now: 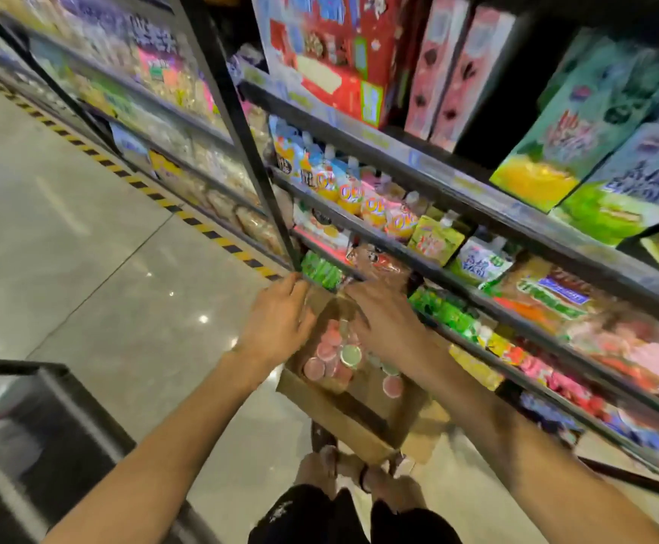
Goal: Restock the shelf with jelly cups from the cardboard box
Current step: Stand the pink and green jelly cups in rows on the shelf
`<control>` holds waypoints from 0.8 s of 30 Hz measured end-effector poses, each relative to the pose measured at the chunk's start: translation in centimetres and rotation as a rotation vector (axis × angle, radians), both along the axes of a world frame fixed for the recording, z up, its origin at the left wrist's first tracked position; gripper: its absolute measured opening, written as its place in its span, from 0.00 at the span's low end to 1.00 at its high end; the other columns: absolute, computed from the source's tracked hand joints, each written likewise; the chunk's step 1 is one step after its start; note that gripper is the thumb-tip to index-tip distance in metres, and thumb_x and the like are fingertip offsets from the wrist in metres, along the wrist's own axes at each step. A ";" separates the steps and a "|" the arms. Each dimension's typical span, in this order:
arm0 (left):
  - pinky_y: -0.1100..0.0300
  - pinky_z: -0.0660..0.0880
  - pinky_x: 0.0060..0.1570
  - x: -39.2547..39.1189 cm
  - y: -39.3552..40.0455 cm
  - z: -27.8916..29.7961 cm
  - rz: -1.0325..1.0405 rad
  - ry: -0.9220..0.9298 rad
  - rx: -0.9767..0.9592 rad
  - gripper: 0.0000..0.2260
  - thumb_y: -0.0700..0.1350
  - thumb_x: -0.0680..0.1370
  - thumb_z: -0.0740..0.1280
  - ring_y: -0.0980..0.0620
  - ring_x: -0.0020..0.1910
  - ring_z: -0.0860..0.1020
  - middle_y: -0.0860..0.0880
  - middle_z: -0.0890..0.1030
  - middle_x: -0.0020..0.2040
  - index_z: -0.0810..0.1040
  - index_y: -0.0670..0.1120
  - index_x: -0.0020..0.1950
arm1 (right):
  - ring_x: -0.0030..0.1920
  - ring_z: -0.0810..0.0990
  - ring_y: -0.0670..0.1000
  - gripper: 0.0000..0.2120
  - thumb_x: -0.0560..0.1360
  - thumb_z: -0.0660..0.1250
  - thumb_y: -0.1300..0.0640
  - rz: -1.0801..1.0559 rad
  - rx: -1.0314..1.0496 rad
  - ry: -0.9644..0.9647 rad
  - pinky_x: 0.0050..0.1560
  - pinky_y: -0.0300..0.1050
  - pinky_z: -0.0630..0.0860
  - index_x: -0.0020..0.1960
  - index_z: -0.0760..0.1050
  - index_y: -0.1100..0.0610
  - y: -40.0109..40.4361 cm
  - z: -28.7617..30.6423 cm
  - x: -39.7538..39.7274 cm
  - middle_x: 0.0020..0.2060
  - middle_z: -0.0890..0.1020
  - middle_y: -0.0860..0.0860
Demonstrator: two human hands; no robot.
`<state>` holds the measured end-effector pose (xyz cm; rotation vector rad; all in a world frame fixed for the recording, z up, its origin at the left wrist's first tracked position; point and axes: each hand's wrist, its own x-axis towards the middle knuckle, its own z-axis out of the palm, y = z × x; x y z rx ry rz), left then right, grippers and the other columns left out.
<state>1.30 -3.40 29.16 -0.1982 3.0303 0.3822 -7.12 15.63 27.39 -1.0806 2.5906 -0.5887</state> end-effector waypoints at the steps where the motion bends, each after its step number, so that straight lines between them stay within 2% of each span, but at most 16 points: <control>1: 0.48 0.74 0.54 0.2 0.5 -1.7 -0.011 -0.069 0.026 0.20 0.48 0.77 0.63 0.42 0.59 0.75 0.44 0.76 0.62 0.72 0.44 0.67 | 0.65 0.74 0.53 0.20 0.77 0.64 0.57 -0.026 0.032 -0.044 0.63 0.47 0.70 0.69 0.72 0.53 0.6 -2.0 0.5 0.65 0.77 0.51; 3: 0.47 0.74 0.56 0.8 1.5 -5.4 -0.019 -0.184 0.069 0.19 0.48 0.77 0.63 0.42 0.60 0.74 0.44 0.75 0.62 0.72 0.45 0.67 | 0.69 0.72 0.51 0.24 0.78 0.64 0.55 -0.093 0.086 -0.139 0.70 0.47 0.68 0.73 0.68 0.50 1.8 -5.7 1.7 0.69 0.74 0.48; 4: 0.48 0.74 0.56 1.2 1.8 -7.2 -0.020 -0.232 0.089 0.18 0.48 0.76 0.63 0.43 0.59 0.74 0.45 0.74 0.62 0.72 0.46 0.66 | 0.70 0.71 0.50 0.25 0.78 0.63 0.54 -0.125 0.117 -0.194 0.71 0.48 0.69 0.74 0.66 0.48 2.4 -7.4 2.3 0.70 0.73 0.47; 8: 0.53 0.73 0.50 2.0 3.5 -14.7 0.046 -0.335 0.172 0.12 0.48 0.77 0.61 0.45 0.53 0.76 0.47 0.75 0.55 0.73 0.47 0.60 | 0.69 0.71 0.52 0.25 0.79 0.60 0.56 -0.236 0.224 -0.442 0.68 0.50 0.71 0.75 0.63 0.45 4.9 -13.6 4.1 0.71 0.72 0.48; 10: 0.54 0.74 0.50 2.5 4.8 -18.8 0.073 -0.344 0.227 0.13 0.50 0.77 0.59 0.46 0.53 0.76 0.48 0.76 0.54 0.74 0.48 0.60 | 0.68 0.71 0.53 0.25 0.80 0.59 0.56 -0.322 0.278 -0.559 0.66 0.49 0.71 0.75 0.62 0.44 6.3 -17.3 4.9 0.71 0.72 0.48; 13: 0.51 0.76 0.56 2.4 7.0 -25.6 0.074 -0.407 0.284 0.15 0.47 0.77 0.64 0.47 0.60 0.75 0.49 0.75 0.62 0.73 0.51 0.65 | 0.67 0.74 0.54 0.25 0.80 0.59 0.57 -0.424 0.326 -0.677 0.63 0.48 0.72 0.76 0.63 0.46 8.3 -23.2 5.8 0.69 0.74 0.50; 15: 0.50 0.77 0.55 2.1 8.5 -30.1 0.106 -0.458 0.305 0.18 0.47 0.77 0.64 0.45 0.59 0.76 0.48 0.73 0.66 0.70 0.52 0.67 | 0.67 0.74 0.54 0.25 0.79 0.61 0.58 -0.492 0.304 -0.746 0.64 0.47 0.71 0.76 0.64 0.49 9.5 -27.3 6.2 0.68 0.76 0.52; 18: 0.51 0.76 0.52 2.0 10.8 -36.9 0.188 -0.504 0.345 0.20 0.47 0.78 0.63 0.43 0.58 0.77 0.47 0.72 0.67 0.68 0.50 0.71 | 0.64 0.76 0.55 0.24 0.77 0.63 0.57 -0.526 0.366 -0.744 0.62 0.47 0.73 0.74 0.67 0.51 11.3 -33.6 6.7 0.64 0.78 0.53; 21: 0.51 0.74 0.54 1.9 12.1 -43.4 0.235 -0.560 0.350 0.23 0.47 0.79 0.61 0.43 0.60 0.76 0.46 0.72 0.67 0.63 0.50 0.75 | 0.64 0.76 0.57 0.25 0.78 0.61 0.54 -0.394 0.541 -0.682 0.61 0.48 0.73 0.75 0.63 0.51 12.2 -38.7 6.6 0.64 0.78 0.54; 24: 0.49 0.76 0.56 2.2 13.0 -49.5 0.225 -0.612 0.366 0.24 0.48 0.79 0.61 0.43 0.60 0.75 0.46 0.71 0.67 0.61 0.49 0.75 | 0.59 0.78 0.57 0.24 0.79 0.60 0.54 -0.357 0.565 -0.705 0.58 0.50 0.76 0.74 0.63 0.50 12.6 -43.6 6.1 0.60 0.79 0.54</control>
